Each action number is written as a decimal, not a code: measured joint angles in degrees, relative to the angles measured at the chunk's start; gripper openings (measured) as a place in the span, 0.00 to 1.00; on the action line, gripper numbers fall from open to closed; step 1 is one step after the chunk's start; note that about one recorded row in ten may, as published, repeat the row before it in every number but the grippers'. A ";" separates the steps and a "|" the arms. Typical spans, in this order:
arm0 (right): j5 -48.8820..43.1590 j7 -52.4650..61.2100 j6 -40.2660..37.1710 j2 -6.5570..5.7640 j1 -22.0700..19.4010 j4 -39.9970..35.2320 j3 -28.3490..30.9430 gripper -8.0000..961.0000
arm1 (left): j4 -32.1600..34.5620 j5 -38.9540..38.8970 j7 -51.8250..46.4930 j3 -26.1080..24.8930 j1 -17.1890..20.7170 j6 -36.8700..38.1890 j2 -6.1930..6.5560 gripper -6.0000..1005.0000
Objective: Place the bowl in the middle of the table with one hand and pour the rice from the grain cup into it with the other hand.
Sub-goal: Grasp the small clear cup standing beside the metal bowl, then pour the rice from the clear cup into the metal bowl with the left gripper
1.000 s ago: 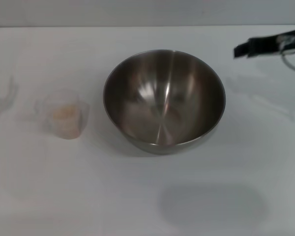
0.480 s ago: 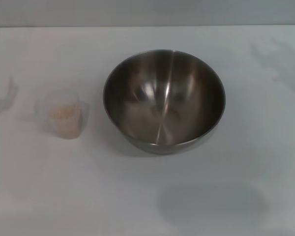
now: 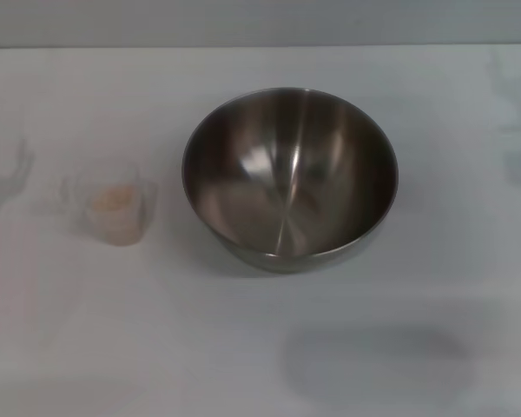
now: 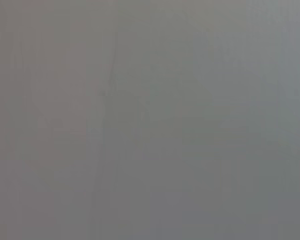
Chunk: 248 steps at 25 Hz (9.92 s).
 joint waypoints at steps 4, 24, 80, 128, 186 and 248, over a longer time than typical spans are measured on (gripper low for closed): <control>-0.31 14.82 -29.25 -0.07 5.45 -21.80 -4.40 0.66 | 0.52 0.03 0.07 1.75 0.05 -0.18 -0.06 0.84; -0.58 33.84 -57.12 -0.22 18.69 -64.20 -4.78 0.66 | -8.65 0.00 3.01 14.86 13.33 -3.32 0.53 0.84; -0.51 30.20 -55.77 -1.49 19.87 -63.78 -3.34 0.66 | -14.32 -25.82 21.22 40.86 10.08 -24.40 -0.29 0.84; -0.52 30.20 -55.86 -1.45 20.44 -63.42 -3.51 0.66 | -11.14 -29.29 20.53 40.75 3.81 -28.54 -0.29 0.84; -0.53 30.20 -55.24 -1.45 21.54 -63.85 -3.50 0.66 | -14.43 -27.26 18.39 41.04 -0.27 -25.85 0.96 0.02; -0.53 30.12 -54.15 -2.33 25.66 -63.98 -3.73 0.66 | -14.37 -9.37 134.63 45.16 -7.83 -19.38 -0.29 0.02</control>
